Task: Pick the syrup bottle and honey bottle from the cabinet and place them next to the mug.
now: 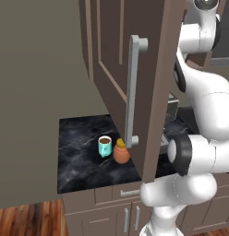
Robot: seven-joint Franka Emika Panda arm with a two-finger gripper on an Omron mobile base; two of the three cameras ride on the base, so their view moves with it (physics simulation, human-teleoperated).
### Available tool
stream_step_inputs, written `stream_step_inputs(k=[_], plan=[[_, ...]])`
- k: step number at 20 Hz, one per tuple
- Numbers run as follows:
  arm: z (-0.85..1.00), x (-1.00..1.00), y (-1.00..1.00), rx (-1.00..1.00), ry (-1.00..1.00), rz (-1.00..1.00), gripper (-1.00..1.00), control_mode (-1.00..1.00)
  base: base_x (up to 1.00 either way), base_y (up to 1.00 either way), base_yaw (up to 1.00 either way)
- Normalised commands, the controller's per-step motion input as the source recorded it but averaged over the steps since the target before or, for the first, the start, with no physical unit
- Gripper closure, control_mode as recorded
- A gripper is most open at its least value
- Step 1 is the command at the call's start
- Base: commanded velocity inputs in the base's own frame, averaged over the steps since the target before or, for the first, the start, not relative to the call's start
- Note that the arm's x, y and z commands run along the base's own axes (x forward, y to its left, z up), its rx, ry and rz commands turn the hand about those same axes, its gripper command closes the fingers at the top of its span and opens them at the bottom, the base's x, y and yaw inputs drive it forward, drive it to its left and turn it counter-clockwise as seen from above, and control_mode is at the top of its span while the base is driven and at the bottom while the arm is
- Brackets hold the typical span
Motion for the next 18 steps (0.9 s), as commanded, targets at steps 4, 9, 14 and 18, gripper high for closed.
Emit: stream_step_inputs(k=[4,9,14,18], plan=[[0.0,0.29,-0.01,0.0,0.0,-0.01,-1.0,-1.0,0.0,0.0,0.0],[0.02,0.39,0.0,0.0,0.0,-0.05,-1.0,-1.0,0.0,0.0,0.0],[0.0,0.32,0.0,0.0,0.0,-0.07,-1.0,-1.0,0.0,0.0,0.0],[0.0,0.21,-0.01,0.0,0.0,-0.08,-1.0,-1.0,0.0,0.0,0.0]])
